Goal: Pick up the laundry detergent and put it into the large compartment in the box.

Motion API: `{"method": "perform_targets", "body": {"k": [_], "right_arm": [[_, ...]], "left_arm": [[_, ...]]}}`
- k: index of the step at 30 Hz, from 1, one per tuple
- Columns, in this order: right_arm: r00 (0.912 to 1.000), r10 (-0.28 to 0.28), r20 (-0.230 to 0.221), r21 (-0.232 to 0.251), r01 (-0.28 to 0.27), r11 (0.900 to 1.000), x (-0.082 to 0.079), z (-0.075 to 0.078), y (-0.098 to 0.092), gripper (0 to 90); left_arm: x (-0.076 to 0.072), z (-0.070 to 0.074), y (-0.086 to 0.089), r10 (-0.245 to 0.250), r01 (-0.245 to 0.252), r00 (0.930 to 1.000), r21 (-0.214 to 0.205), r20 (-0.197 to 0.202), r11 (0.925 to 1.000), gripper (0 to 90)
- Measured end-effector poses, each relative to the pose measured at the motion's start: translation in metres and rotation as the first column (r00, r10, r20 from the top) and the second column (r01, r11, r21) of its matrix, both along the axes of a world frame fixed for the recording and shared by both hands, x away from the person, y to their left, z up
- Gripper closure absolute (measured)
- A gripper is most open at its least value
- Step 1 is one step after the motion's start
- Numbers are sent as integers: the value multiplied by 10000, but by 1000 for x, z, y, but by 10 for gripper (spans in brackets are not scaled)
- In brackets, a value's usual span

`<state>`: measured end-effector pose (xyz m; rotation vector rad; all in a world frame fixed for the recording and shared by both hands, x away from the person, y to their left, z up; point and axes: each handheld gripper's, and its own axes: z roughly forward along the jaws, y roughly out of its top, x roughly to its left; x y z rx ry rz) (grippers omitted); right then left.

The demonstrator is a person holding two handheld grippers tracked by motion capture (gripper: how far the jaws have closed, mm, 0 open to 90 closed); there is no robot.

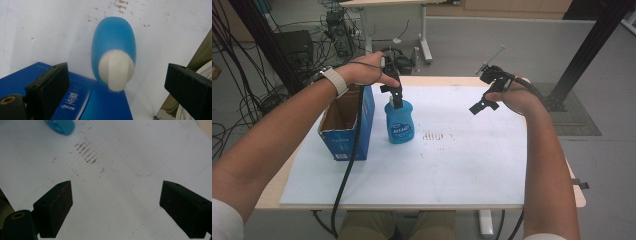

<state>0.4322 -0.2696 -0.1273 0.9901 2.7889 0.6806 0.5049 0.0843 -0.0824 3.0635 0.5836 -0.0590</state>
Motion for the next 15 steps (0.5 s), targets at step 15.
{"method": "perform_targets", "body": {"k": [15], "right_arm": [[10000,1,0,10,-1,10000,0,0,0,112]], "left_arm": [[0,0,1,91,-91,10000,-43,-3,9999,65]]}}
